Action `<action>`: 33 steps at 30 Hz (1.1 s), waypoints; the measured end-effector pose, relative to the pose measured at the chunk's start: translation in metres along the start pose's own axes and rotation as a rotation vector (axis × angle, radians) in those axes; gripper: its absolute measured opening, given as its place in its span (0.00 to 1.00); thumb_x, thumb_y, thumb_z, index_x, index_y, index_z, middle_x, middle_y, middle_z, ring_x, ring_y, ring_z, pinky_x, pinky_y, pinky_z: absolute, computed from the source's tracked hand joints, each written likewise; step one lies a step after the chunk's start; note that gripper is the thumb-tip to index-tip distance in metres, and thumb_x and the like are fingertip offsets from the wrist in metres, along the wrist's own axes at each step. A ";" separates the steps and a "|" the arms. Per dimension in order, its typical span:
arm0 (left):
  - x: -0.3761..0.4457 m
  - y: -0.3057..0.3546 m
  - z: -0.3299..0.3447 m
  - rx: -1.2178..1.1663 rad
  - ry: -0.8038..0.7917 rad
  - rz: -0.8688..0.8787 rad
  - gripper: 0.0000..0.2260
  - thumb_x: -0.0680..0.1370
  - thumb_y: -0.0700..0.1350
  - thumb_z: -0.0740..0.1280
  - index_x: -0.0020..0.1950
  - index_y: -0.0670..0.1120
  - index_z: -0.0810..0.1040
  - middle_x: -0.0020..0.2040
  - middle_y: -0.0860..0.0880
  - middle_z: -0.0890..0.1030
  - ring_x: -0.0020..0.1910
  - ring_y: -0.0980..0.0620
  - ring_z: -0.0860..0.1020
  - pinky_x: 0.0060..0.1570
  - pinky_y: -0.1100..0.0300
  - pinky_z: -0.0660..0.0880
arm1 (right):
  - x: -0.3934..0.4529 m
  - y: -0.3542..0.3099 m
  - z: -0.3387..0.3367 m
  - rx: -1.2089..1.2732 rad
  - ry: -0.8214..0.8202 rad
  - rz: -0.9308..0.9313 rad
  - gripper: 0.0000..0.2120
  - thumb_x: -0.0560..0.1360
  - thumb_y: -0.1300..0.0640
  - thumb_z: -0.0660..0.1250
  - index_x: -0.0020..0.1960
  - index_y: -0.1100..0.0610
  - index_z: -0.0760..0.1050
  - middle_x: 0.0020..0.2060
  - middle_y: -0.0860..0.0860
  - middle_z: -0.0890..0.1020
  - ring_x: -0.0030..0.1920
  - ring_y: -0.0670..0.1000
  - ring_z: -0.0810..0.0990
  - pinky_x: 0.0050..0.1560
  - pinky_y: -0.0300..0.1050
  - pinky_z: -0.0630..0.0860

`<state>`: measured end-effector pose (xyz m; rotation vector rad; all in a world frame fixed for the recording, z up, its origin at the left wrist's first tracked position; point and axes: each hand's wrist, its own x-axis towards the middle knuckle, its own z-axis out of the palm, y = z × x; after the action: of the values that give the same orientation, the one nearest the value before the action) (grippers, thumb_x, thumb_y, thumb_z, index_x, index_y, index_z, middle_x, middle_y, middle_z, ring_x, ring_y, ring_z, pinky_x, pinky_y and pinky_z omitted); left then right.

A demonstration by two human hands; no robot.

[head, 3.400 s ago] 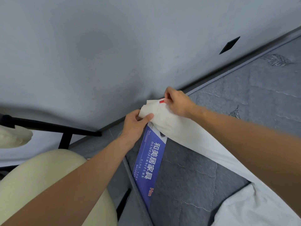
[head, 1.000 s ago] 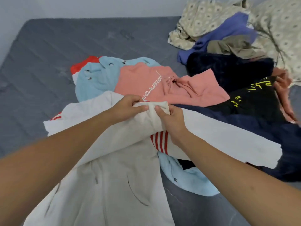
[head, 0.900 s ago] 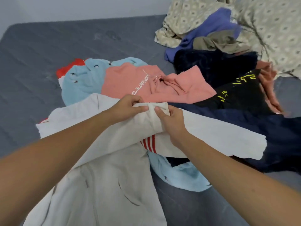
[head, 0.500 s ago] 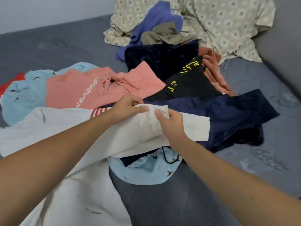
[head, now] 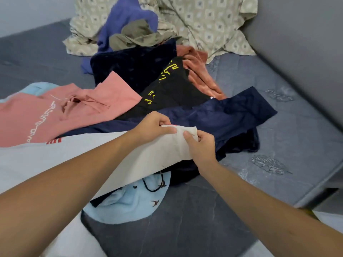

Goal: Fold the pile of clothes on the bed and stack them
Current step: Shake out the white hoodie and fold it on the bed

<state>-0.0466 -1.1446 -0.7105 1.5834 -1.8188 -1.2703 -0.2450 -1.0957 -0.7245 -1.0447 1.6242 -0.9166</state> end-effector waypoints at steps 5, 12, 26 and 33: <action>0.015 -0.008 0.021 0.187 0.033 -0.066 0.15 0.73 0.55 0.77 0.34 0.50 0.79 0.30 0.54 0.77 0.33 0.56 0.73 0.37 0.53 0.70 | 0.015 0.015 -0.008 -0.308 0.087 -0.033 0.16 0.73 0.50 0.74 0.33 0.53 0.72 0.26 0.44 0.74 0.30 0.46 0.72 0.33 0.45 0.70; -0.008 -0.021 0.005 0.407 0.027 -0.095 0.10 0.74 0.60 0.75 0.44 0.55 0.80 0.39 0.58 0.83 0.43 0.57 0.80 0.45 0.51 0.78 | 0.012 0.008 0.006 -0.853 0.164 -0.412 0.19 0.70 0.56 0.77 0.56 0.50 0.72 0.51 0.46 0.72 0.52 0.52 0.72 0.48 0.51 0.73; -0.146 -0.084 -0.124 0.475 0.065 -0.131 0.08 0.78 0.56 0.73 0.49 0.53 0.80 0.48 0.56 0.82 0.49 0.52 0.79 0.50 0.49 0.77 | -0.054 -0.032 0.159 -0.969 -0.395 -0.739 0.14 0.79 0.50 0.68 0.62 0.54 0.77 0.53 0.50 0.78 0.55 0.56 0.74 0.56 0.54 0.69; -0.226 -0.140 -0.191 0.479 0.184 -0.173 0.07 0.79 0.53 0.70 0.48 0.50 0.76 0.46 0.55 0.80 0.48 0.49 0.76 0.47 0.50 0.75 | -0.089 -0.056 0.250 -0.883 -0.475 -0.769 0.09 0.81 0.47 0.67 0.56 0.51 0.78 0.50 0.47 0.78 0.55 0.54 0.74 0.53 0.54 0.66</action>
<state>0.2417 -0.9943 -0.6751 2.0696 -1.9978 -0.7485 0.0221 -1.0542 -0.7089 -2.3935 1.1913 -0.2929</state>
